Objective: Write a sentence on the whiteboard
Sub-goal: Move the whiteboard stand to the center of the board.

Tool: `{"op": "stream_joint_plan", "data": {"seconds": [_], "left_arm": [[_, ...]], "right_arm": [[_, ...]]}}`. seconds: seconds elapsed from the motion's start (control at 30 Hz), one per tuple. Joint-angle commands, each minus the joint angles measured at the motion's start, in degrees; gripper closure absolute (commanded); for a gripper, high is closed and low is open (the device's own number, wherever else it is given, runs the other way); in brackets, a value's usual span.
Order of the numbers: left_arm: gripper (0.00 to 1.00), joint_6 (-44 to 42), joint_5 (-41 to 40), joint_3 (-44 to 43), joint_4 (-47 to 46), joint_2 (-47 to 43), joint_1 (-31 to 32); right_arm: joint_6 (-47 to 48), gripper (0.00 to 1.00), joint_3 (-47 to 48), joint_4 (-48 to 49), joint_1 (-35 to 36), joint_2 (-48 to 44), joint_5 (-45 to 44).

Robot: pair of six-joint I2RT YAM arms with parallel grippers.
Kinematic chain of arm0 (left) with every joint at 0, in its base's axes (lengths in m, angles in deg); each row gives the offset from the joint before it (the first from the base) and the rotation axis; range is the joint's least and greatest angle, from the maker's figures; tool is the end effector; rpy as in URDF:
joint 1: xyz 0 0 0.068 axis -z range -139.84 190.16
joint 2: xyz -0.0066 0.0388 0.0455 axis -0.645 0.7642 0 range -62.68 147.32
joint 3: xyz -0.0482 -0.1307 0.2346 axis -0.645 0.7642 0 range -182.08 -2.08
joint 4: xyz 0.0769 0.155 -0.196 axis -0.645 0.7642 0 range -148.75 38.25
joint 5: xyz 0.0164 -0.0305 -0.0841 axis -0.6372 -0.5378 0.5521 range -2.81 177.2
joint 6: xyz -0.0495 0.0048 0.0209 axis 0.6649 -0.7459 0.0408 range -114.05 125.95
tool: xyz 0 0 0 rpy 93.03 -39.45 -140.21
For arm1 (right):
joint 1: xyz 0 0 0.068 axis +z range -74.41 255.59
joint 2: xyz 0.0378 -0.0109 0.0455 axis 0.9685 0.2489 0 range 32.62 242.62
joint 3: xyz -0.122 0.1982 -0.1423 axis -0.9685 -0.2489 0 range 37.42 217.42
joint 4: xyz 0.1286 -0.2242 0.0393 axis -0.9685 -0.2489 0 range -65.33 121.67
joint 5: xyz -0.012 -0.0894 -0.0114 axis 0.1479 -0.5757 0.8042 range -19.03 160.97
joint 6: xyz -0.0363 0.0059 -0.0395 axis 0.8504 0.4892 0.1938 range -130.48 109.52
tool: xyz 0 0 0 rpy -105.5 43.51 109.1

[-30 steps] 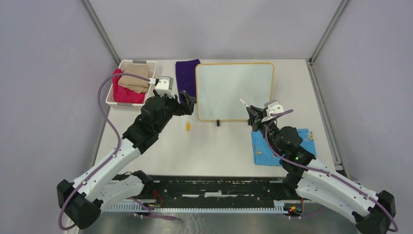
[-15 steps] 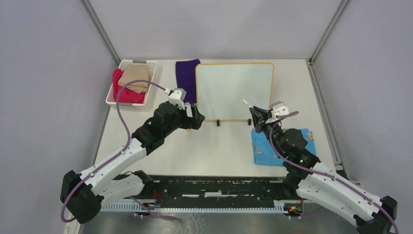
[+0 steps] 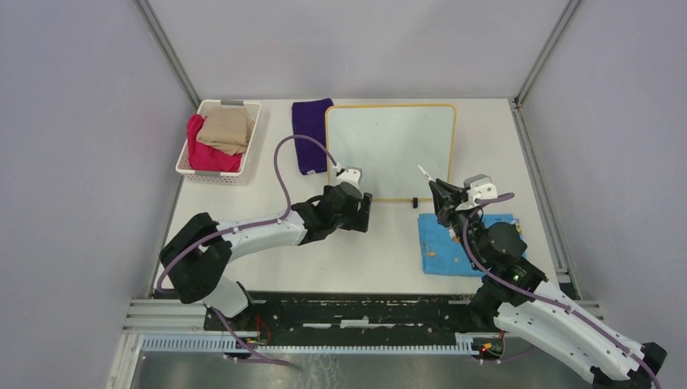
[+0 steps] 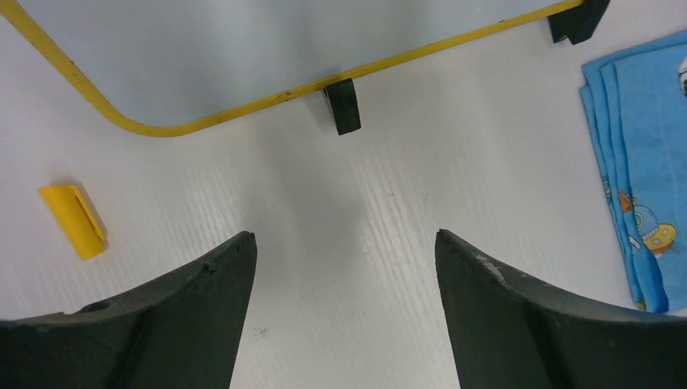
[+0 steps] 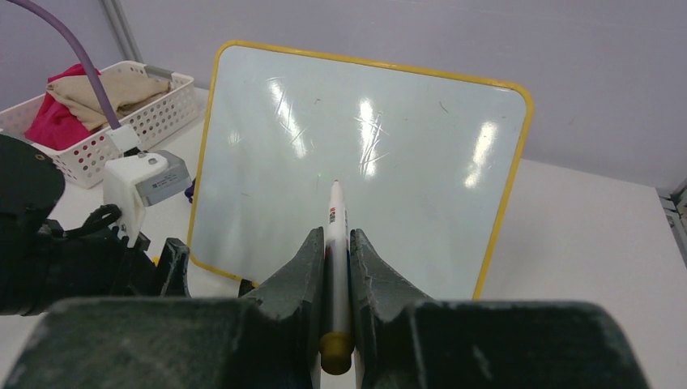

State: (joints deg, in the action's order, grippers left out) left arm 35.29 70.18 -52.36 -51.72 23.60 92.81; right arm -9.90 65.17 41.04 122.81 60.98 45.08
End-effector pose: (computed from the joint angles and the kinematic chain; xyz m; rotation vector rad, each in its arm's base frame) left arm 0.1997 -0.2443 0.2077 0.3194 2.2919 -0.3975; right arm 0.1053 0.0908 0.3124 -0.2231 1.4252 0.3489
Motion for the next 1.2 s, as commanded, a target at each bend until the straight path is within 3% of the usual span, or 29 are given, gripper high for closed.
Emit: {"op": "stream_joint_plan", "data": {"seconds": [0.0, 0.8, 1.17], "left_arm": [[0.15, 4.5, -6.5, -3.2, -3.6, 3.1, 1.1], [0.19, 9.5, -8.8, -6.0, -3.0, 10.8, 1.2], [0.32, 9.7, -11.3, -11.7, -1.3, 16.9, 1.1]], "right_arm": [[1.2, 1.0, 2.0, -1.0, -0.1, -1.8, -2.1], [0.2, 1.0, 1.0, -1.0, -0.1, -2.4, -2.0], [-0.1, 1.0, 0.9, -0.4, -0.2, -1.8, -1.4]]}}
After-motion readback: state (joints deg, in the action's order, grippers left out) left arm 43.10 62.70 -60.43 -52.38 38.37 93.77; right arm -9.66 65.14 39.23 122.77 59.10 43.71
